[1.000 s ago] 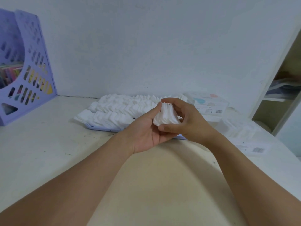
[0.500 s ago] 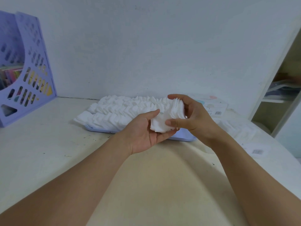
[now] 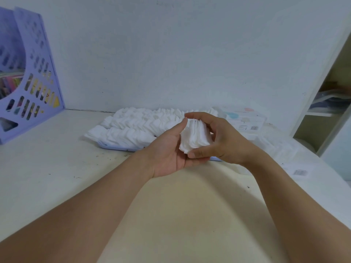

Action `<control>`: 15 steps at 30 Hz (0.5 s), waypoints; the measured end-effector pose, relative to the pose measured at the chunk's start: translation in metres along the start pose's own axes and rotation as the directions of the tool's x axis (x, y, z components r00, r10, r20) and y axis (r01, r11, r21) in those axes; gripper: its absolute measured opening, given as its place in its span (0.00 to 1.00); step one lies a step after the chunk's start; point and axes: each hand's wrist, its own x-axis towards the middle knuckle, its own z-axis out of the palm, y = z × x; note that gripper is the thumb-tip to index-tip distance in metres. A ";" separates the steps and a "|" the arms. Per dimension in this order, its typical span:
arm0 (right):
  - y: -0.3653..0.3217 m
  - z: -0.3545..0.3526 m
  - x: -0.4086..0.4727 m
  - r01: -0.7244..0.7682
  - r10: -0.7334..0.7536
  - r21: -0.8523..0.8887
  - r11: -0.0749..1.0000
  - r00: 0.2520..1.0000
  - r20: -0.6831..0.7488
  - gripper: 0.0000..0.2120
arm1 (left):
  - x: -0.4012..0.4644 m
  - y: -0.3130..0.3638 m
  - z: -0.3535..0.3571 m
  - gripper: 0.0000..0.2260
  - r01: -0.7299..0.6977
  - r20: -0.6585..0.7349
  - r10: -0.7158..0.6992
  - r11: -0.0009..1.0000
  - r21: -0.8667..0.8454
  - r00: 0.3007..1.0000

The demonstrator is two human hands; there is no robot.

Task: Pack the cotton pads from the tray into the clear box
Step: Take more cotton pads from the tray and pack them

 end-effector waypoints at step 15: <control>0.009 0.002 0.002 -0.019 0.020 0.033 0.999 0.998 -0.052 0.29 | -0.006 0.005 -0.005 0.21 0.032 0.123 -0.038 0.998 0.052 0.992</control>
